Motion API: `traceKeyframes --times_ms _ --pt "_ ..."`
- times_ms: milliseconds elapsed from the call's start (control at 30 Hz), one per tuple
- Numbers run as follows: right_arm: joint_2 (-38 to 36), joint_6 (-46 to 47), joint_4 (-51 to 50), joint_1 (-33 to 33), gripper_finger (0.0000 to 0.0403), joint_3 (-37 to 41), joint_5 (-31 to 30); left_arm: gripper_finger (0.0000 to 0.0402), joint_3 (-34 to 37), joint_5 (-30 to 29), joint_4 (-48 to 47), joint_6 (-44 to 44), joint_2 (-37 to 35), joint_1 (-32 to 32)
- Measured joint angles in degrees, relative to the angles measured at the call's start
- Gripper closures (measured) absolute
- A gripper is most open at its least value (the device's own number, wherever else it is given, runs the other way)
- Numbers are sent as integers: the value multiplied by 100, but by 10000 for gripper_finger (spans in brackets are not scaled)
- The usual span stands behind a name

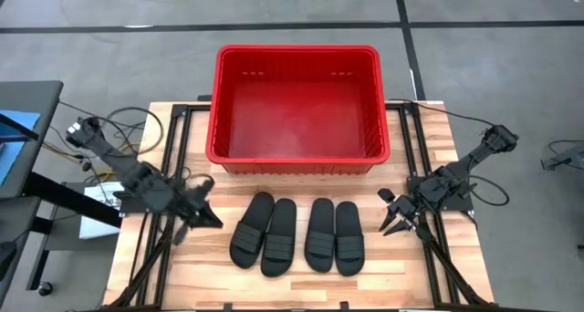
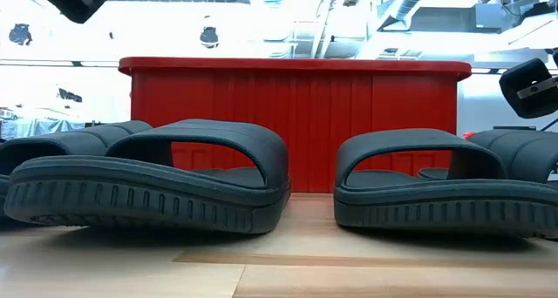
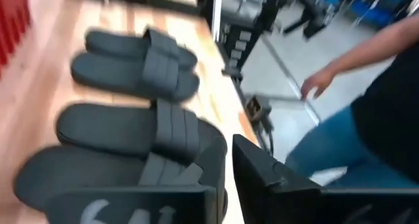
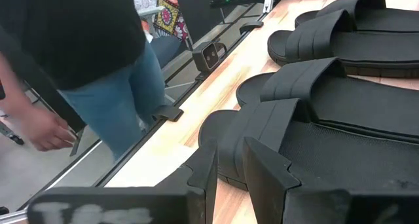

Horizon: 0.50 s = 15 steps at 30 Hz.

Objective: Pick and place slides into bin
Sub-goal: Put the left black slide into the red bin

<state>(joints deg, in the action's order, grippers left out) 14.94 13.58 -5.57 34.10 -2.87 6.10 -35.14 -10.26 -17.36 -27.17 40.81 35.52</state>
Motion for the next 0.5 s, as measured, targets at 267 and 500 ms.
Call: traceKeyframes --times_ms 267,500 --pt "-2 -1 0 -1 337 1 -2 338 -576 -123 15 -606 1548 112" --pt "0 -2 -2 -2 337 0 -2 290 -995 404 -18 -847 2482 112"
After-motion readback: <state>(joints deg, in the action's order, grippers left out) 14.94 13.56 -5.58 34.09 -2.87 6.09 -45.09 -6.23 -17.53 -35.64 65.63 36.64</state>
